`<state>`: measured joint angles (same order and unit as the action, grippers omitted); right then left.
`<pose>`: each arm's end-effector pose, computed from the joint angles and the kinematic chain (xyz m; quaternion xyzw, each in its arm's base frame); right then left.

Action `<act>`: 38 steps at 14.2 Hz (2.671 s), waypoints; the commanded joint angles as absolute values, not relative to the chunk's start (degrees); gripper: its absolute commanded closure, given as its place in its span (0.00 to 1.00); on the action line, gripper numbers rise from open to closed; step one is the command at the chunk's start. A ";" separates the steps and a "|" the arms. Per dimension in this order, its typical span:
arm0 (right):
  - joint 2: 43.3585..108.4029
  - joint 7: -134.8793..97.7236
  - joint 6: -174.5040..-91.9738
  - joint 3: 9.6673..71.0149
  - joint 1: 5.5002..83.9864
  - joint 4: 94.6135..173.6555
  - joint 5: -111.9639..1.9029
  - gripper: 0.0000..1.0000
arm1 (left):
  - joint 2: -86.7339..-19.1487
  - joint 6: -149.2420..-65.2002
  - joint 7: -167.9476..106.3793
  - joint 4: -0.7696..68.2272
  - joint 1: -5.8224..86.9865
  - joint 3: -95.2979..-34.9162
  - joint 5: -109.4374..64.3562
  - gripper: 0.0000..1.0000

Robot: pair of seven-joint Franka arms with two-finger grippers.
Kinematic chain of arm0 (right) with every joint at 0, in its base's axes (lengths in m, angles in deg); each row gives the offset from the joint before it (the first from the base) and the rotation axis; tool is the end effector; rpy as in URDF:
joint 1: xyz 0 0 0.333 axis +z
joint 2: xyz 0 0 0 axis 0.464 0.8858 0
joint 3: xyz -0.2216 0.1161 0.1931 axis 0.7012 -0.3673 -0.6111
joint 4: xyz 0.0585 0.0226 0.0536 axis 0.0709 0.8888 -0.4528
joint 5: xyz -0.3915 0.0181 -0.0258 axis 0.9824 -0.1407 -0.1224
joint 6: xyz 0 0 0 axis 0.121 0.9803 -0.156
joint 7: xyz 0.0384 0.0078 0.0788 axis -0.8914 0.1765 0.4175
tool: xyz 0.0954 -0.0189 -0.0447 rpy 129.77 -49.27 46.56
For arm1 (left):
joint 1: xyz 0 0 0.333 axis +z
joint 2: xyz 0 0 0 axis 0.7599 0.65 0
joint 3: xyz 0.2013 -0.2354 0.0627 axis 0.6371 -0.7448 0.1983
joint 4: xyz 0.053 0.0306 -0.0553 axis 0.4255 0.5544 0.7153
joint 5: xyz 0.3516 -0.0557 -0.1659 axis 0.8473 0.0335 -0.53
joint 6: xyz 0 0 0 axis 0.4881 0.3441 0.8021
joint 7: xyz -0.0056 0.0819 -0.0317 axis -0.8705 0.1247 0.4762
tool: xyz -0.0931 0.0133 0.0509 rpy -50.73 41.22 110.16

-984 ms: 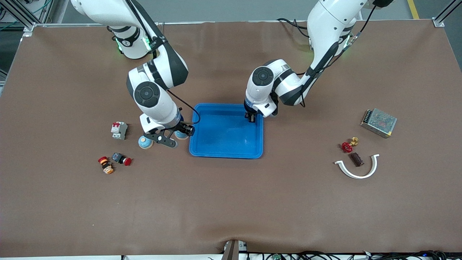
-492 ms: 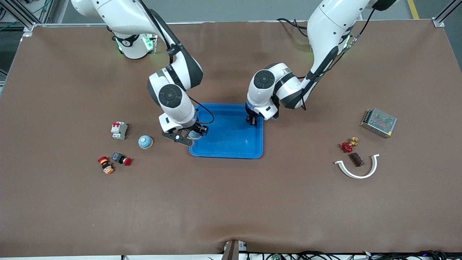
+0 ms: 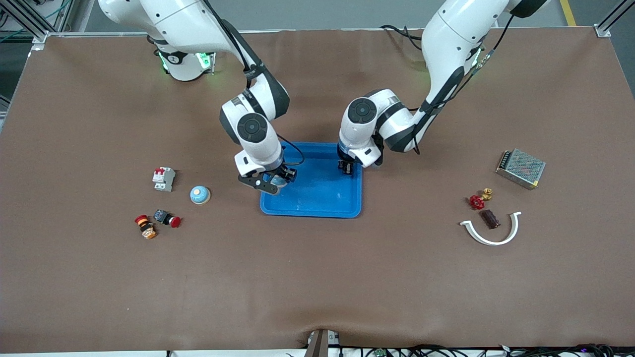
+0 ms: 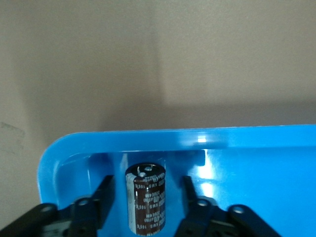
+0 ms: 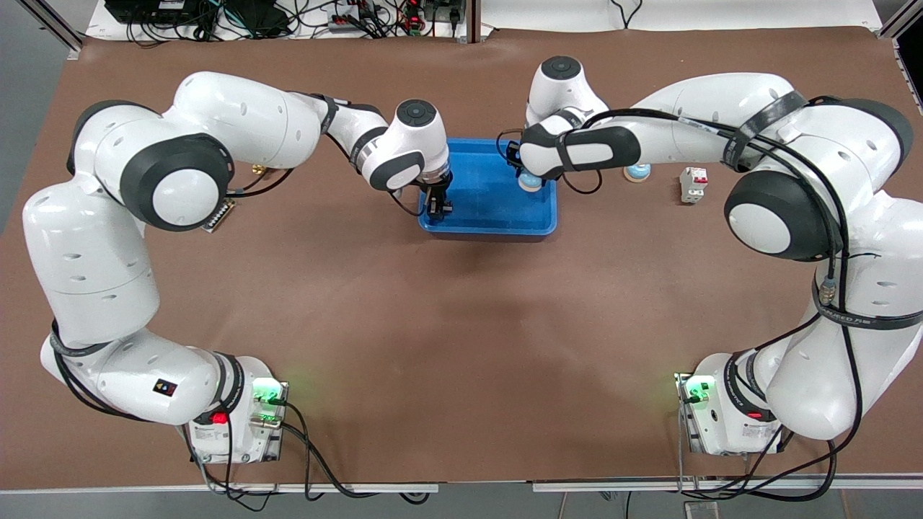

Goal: Place electrolytic capacitor and blue bell in tray
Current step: 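Open the left gripper over the tray while the right gripper lowers the bell, then release the bell in the tray with the right gripper while the left gripper withdraws, then move the left gripper to the second capacitor while the right gripper reaches the bell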

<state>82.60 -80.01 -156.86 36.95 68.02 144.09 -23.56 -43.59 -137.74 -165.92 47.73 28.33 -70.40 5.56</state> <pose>0.4956 0.3935 0.2220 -0.9815 0.1901 0.0161 0.0153 0.4363 -0.4307 0.1811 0.7363 0.6757 -0.0238 0.0258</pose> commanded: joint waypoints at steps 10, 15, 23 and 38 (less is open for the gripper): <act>82.56 -84.16 -157.63 37.79 74.31 146.56 -23.99 0.47 | -45.07 -129.46 -165.67 41.86 29.85 -70.77 6.58 0.00; 83.18 -84.17 -158.07 37.88 75.02 146.21 -23.37 0.45 | -45.96 -124.37 -156.81 41.95 38.71 -77.35 5.79 0.00; 83.45 -83.55 -157.02 38.14 74.49 141.82 -21.44 0.00 | -45.87 -119.96 -135.02 42.03 54.01 -84.05 5.88 0.00; 68.69 -51.13 -150.64 42.10 64.92 152.76 -5.09 0.00 | -46.22 -116.80 -102.31 40.29 64.66 -83.78 7.54 0.00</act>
<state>72.93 -53.67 -145.28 42.79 67.13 145.54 -6.60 -45.12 -118.16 -104.83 41.16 64.23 -83.15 5.87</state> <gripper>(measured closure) 0.000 0.000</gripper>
